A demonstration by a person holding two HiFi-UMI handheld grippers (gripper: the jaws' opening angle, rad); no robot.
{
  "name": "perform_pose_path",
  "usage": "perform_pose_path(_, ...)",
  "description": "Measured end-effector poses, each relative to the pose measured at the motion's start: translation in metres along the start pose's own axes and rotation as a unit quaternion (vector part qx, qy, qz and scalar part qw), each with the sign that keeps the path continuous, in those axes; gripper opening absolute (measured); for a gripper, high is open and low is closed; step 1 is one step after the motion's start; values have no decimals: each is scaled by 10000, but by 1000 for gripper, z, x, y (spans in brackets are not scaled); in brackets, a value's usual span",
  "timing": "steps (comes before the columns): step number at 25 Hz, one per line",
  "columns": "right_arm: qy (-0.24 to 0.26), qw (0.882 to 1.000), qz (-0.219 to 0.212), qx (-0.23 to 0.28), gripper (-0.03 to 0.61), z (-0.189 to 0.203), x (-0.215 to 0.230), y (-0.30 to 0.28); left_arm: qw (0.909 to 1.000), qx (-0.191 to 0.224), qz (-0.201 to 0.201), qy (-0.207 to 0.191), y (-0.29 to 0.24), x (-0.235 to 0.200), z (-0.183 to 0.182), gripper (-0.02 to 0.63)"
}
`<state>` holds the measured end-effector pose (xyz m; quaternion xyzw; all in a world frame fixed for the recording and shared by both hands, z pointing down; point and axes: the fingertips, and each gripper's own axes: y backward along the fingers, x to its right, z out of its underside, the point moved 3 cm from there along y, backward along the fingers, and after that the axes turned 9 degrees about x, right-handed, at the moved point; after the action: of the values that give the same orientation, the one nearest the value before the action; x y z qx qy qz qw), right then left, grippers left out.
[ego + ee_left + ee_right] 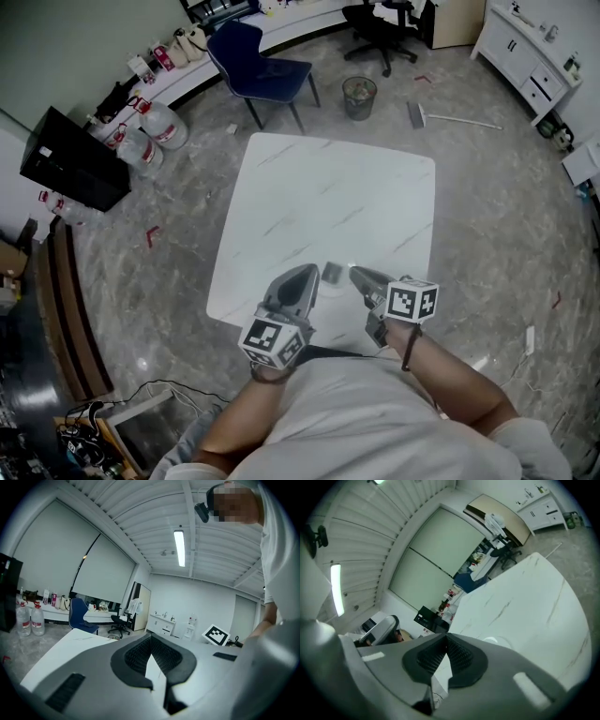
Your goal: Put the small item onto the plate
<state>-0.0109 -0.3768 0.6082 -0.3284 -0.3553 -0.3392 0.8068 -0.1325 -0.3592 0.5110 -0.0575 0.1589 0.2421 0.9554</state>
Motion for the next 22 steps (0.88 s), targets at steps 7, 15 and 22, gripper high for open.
perform_pose_path(7, 1591, 9830, -684, 605, 2, -54, -76, 41, 9981, 544, 222, -197, -4, 43, -73, 6)
perform_pose_path(15, 3048, 9262, -1563, 1577, 2, -108, -179, 98, 9942, 817, 529, -447, -7, 92, -130, 6)
perform_pose_path(22, 3890, 8830, -1851, 1866, 2, -117, -223, 128, 9930, 855, 528, -627, -3, 113, -138, 6)
